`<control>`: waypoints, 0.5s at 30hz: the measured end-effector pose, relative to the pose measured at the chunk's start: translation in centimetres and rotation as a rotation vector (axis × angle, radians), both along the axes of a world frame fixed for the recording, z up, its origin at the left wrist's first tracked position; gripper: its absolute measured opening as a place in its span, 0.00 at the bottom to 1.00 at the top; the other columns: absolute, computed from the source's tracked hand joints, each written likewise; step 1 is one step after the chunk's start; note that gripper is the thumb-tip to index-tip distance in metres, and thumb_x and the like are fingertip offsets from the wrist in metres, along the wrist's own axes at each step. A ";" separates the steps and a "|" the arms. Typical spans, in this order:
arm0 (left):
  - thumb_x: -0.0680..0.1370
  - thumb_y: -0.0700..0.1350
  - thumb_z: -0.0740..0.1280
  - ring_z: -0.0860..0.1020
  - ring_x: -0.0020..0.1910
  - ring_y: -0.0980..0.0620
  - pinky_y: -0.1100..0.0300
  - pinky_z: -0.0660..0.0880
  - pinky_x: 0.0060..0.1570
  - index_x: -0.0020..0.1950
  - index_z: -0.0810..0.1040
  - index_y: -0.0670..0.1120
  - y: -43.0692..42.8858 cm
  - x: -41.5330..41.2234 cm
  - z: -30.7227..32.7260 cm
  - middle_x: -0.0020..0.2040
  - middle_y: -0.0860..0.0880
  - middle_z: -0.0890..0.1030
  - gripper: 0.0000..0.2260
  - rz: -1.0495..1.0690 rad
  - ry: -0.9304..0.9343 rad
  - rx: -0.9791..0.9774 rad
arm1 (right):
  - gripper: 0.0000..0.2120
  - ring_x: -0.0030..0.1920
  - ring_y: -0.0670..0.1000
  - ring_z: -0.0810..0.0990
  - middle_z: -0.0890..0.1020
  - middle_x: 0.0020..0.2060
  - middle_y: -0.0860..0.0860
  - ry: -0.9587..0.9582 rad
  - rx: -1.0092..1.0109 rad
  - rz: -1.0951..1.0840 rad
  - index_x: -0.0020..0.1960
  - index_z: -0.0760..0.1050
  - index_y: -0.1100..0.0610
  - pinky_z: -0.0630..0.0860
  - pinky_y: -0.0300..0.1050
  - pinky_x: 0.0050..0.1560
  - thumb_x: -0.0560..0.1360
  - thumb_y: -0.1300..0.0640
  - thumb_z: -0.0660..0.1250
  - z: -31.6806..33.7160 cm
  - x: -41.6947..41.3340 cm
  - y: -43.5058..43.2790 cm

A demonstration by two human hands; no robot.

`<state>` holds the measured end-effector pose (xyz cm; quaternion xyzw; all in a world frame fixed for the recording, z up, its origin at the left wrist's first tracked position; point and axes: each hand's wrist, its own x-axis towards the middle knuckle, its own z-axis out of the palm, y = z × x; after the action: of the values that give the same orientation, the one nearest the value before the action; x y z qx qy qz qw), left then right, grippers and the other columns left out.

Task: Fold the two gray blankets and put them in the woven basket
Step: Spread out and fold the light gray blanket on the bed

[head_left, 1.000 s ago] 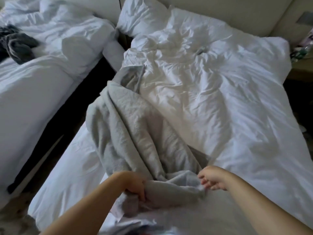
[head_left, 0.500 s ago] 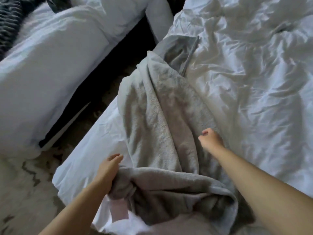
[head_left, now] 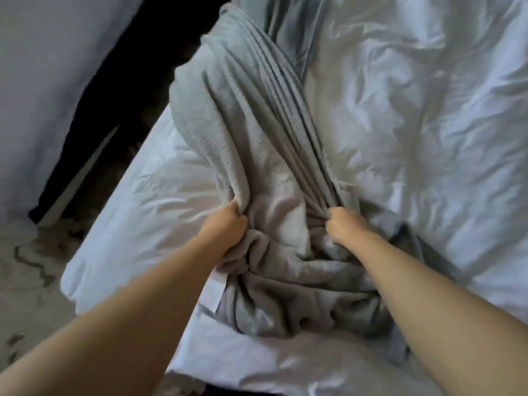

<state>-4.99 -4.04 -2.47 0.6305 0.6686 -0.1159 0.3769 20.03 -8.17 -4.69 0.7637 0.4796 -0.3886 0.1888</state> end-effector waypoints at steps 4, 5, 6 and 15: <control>0.79 0.46 0.57 0.73 0.61 0.38 0.52 0.69 0.57 0.64 0.70 0.45 0.6 2.2 1.0 0.65 0.39 0.74 0.15 -0.285 0.087 -0.098 | 0.10 0.57 0.59 0.73 0.73 0.63 0.56 -0.139 -0.106 -0.111 0.56 0.72 0.52 0.71 0.43 0.44 0.80 0.55 0.54 1.1 6.2 -7.4; 0.80 0.46 0.56 0.72 0.61 0.38 0.51 0.68 0.57 0.66 0.70 0.45 0.5 3.1 1.1 0.66 0.39 0.73 0.15 -0.351 0.106 -0.120 | 0.14 0.64 0.59 0.70 0.70 0.68 0.56 -0.196 -0.156 -0.104 0.62 0.72 0.52 0.71 0.42 0.49 0.80 0.55 0.53 1.5 7.8 -9.6; 0.80 0.46 0.56 0.72 0.62 0.39 0.52 0.68 0.57 0.67 0.69 0.46 0.2 4.2 1.4 0.67 0.39 0.72 0.16 -0.412 0.116 -0.139 | 0.17 0.69 0.59 0.67 0.69 0.70 0.54 -0.243 -0.212 -0.085 0.67 0.70 0.53 0.70 0.43 0.56 0.81 0.55 0.52 1.8 9.1 -12.3; 0.79 0.50 0.58 0.72 0.66 0.43 0.55 0.67 0.64 0.69 0.72 0.46 -9.9 12.2 2.5 0.69 0.43 0.73 0.19 -0.752 0.162 -0.414 | 0.14 0.65 0.55 0.75 0.76 0.65 0.57 0.124 -0.535 -0.100 0.63 0.75 0.57 0.71 0.44 0.61 0.80 0.57 0.57 3.9 4.6 -38.2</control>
<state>7.19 -13.93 0.06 0.7303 0.3823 -0.4256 0.3734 24.65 -46.34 -0.81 0.6842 0.3325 -0.5563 0.3344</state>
